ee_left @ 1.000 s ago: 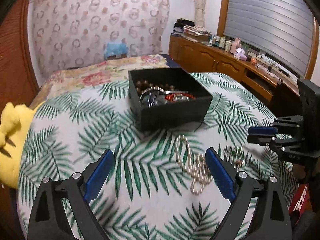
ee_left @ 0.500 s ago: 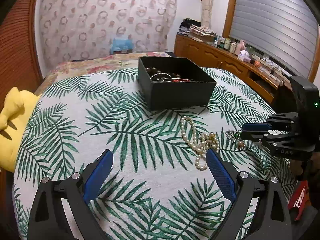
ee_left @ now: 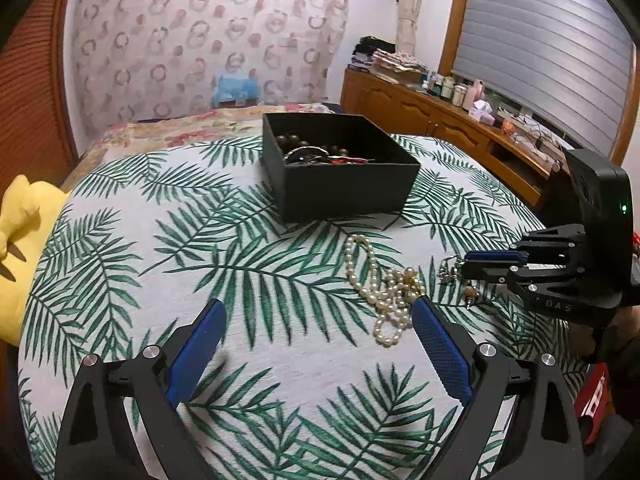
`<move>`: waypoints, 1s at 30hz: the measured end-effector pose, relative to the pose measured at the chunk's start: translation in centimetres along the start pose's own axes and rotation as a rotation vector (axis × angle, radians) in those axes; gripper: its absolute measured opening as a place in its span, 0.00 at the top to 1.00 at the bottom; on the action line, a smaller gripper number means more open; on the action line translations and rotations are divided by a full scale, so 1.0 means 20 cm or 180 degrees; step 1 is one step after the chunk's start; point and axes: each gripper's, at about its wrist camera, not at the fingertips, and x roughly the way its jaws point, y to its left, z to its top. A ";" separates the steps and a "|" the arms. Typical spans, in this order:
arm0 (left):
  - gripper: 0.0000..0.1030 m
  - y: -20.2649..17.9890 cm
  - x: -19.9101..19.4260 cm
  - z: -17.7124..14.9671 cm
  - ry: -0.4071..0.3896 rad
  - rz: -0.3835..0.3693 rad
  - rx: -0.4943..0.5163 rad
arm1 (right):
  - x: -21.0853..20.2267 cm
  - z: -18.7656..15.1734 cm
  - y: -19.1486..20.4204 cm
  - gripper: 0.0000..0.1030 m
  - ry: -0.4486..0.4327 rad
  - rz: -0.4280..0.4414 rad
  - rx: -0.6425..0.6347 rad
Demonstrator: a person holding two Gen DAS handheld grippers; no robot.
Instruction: Organize jewelry
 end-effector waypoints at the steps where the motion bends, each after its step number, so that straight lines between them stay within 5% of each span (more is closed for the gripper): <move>1: 0.12 -0.01 0.01 0.00 0.0010 -0.0004 0.0011 | 0.00 0.00 0.00 0.90 -0.0012 -0.0013 0.0007; 10: 0.13 -0.11 0.05 0.02 0.0045 -0.0146 0.0124 | -0.13 0.00 -0.03 0.90 -0.0226 -0.0056 0.0037; 23: 0.75 -0.30 0.18 0.07 0.0243 -0.0362 0.0417 | -0.18 -0.01 -0.07 0.90 -0.0300 -0.0064 0.0070; 30: 0.80 -0.31 0.25 0.07 0.0317 -0.0320 0.0449 | -0.21 -0.01 -0.10 0.90 -0.0319 -0.0079 0.0109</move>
